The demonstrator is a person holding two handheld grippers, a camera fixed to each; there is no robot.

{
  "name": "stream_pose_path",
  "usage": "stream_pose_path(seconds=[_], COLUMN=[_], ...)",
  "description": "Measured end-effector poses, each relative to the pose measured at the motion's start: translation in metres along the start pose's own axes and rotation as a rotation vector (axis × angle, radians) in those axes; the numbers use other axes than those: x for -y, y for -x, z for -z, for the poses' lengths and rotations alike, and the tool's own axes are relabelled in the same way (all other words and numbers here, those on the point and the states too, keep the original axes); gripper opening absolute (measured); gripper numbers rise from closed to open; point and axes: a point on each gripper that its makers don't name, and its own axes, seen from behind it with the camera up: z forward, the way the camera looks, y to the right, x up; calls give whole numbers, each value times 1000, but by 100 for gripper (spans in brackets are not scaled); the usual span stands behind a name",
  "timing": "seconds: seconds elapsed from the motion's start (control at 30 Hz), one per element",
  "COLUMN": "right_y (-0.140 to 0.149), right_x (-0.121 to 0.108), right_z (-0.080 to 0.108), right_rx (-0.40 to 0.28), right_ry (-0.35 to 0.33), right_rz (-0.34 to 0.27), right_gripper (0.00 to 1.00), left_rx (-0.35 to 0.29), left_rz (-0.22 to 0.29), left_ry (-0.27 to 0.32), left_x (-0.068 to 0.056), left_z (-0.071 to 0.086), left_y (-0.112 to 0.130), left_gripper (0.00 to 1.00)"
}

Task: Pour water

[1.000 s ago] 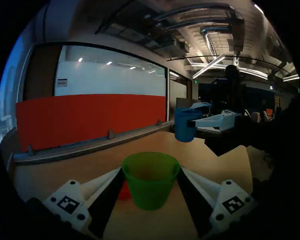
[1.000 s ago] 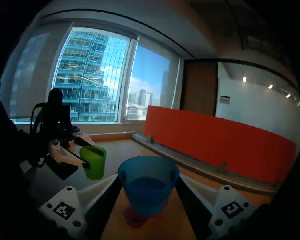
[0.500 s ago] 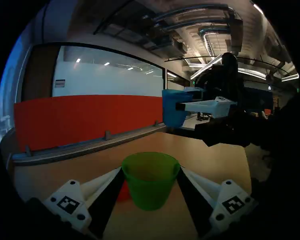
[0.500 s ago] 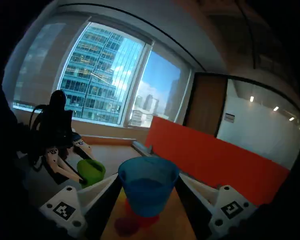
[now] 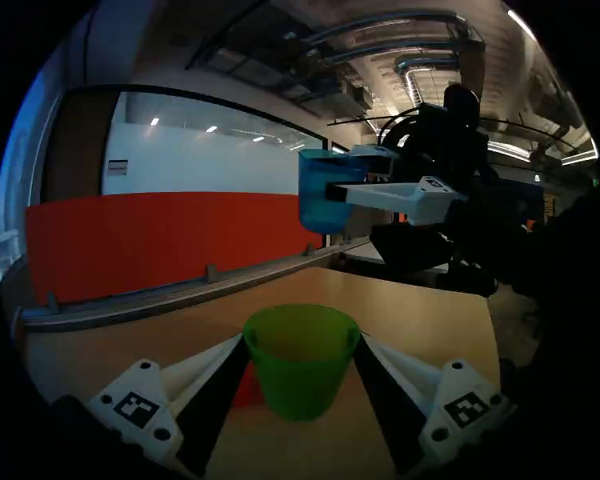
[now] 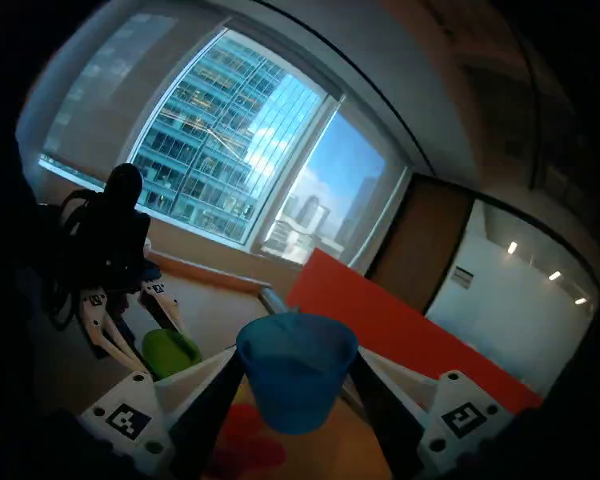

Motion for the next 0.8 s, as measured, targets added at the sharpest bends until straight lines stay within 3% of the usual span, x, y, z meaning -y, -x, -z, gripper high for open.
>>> stream_pose_path(seconds=[0.8], right_y=[-33], right_x=[-22], right_z=[-28], right_rx=[-3], right_ry=[18], right_rz=[293], right_gripper=[90], left_rx=[-1], left_rz=[-7], left_ry=[7], left_x=[-3], left_z=[-3], left_y=[-7], left_gripper=[88])
